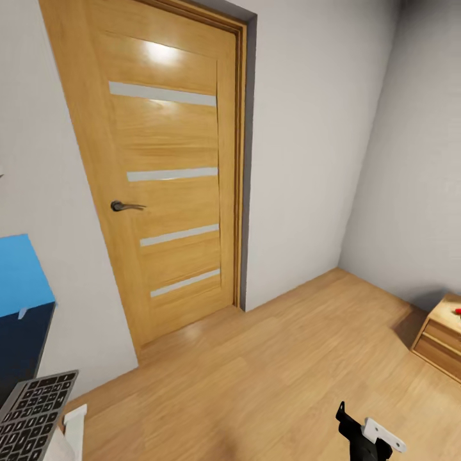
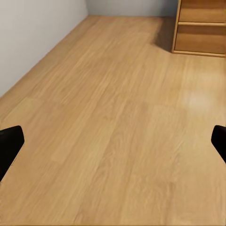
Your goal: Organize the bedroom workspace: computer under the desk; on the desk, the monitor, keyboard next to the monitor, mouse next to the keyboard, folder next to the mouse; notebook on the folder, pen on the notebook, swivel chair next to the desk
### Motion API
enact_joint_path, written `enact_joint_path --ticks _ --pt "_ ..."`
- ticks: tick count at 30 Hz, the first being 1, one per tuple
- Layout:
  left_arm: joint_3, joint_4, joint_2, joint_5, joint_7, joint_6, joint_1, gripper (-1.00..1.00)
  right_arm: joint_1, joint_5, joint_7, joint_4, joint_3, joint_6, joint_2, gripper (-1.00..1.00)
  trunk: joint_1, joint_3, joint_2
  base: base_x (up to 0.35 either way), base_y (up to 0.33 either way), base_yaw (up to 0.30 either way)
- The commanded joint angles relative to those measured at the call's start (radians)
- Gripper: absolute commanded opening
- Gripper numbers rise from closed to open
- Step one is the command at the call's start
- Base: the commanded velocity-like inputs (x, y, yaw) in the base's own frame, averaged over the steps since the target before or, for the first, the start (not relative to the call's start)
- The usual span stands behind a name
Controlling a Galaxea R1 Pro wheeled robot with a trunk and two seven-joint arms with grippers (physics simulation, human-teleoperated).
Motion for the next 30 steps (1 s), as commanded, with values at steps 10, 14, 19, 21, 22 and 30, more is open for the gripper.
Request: enact_joint_path --ticks 10,14,19,21,22,30 --pt "-0.003 -0.002 0.001 0.004 0.007 0.004 0.0 1.0 0.0 -0.001 -0.009 -0.001 0.008 0.001 0.001 1.0 0.001 0.003 0.0 0.298 -0.124 0.204" --pt "-0.004 -0.001 0.0 0.004 0.007 0.004 0.0 1.0 0.0 -0.001 -0.009 -0.001 0.009 0.003 0.001 1.0 0.001 0.003 0.0 0.252 -0.245 0.288" --pt "-0.005 -0.001 0.0 0.004 0.007 0.004 0.0 1.0 0.0 0.0 -0.009 -0.001 0.009 0.004 0.001 1.0 0.001 0.003 0.0 0.249 -0.247 0.288" --pt "-0.005 -0.001 0.0 0.004 0.007 0.004 0.0 1.0 0.0 -0.001 -0.009 -0.001 0.01 0.004 0.002 1.0 0.001 0.003 0.0 0.248 -0.247 0.288" --pt "-0.004 -0.001 0.0 0.004 0.007 0.004 0.0 1.0 0.0 -0.001 -0.009 -0.001 0.01 0.004 0.002 1.0 0.001 0.003 0.0 0.248 -0.247 0.288" --pt "-0.005 -0.001 0.0 0.004 0.007 0.004 0.0 1.0 0.0 0.0 -0.009 -0.001 0.01 0.006 0.002 1.0 0.001 0.003 0.0 0.246 -0.248 0.288"
